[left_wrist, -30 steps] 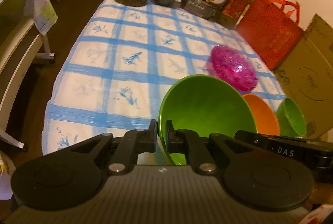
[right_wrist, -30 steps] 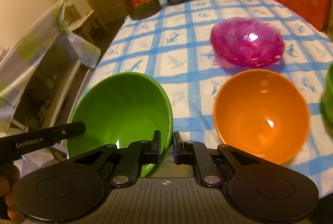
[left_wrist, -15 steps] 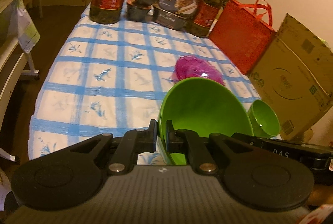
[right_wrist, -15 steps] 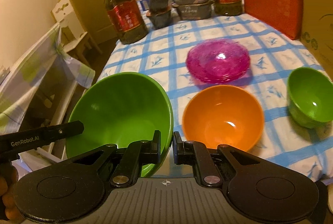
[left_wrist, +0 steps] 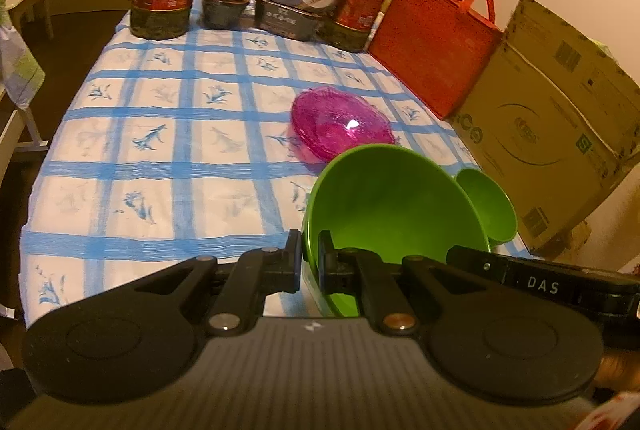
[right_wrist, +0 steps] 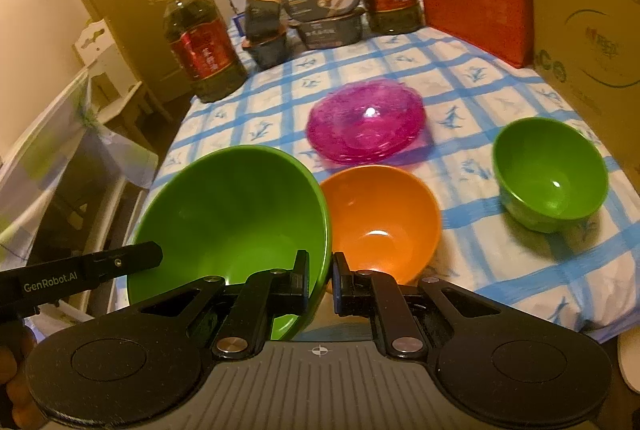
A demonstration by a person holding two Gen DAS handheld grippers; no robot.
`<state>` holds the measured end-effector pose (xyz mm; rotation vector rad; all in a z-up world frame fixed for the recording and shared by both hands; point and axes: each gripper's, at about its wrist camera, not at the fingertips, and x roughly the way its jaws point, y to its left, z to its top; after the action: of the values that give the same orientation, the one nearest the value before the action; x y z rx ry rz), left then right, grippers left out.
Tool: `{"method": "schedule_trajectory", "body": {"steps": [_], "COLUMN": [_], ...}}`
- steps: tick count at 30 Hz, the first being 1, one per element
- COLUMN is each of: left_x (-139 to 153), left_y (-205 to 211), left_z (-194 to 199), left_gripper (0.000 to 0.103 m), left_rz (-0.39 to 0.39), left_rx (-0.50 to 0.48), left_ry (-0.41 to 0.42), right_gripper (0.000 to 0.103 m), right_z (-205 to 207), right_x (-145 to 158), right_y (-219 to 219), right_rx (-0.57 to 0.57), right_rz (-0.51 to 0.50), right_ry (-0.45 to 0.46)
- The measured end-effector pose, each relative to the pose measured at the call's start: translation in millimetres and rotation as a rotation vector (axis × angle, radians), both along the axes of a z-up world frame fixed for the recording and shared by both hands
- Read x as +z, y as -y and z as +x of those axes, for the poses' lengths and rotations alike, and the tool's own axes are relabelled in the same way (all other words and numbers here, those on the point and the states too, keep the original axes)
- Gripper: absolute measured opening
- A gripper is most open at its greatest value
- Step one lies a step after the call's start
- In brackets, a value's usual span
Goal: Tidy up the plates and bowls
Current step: 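Lift the large green bowl with both grippers and lower it into the orange bowl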
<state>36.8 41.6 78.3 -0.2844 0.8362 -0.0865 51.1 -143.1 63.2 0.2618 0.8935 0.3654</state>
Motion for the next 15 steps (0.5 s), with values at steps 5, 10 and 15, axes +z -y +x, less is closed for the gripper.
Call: {"method": "schedule_trajectory", "body": {"steps": [5,10,15], "left_x": [-3,-7,-10], "left_y": [11,20,32], "left_z": [6,14,25], "left_gripper": [0.006,0.006,0.006], "left_rz": [0.003,0.007,0.024], "left_rx": [-0.018,-0.034,-0.055], "left_ry": [-0.013,-0.022,-0.018], "right_gripper": [0.011,0.011,0.011], "right_z": [0,1,8], "right_x": [-3,-5,-7], "right_y": [13,23,33], "right_rx": [-0.015,-0.029,-0.046], "right_rz": [0.002,0.001,-0.006], "right_ry": [-0.012,-0.020,-0.020]}}
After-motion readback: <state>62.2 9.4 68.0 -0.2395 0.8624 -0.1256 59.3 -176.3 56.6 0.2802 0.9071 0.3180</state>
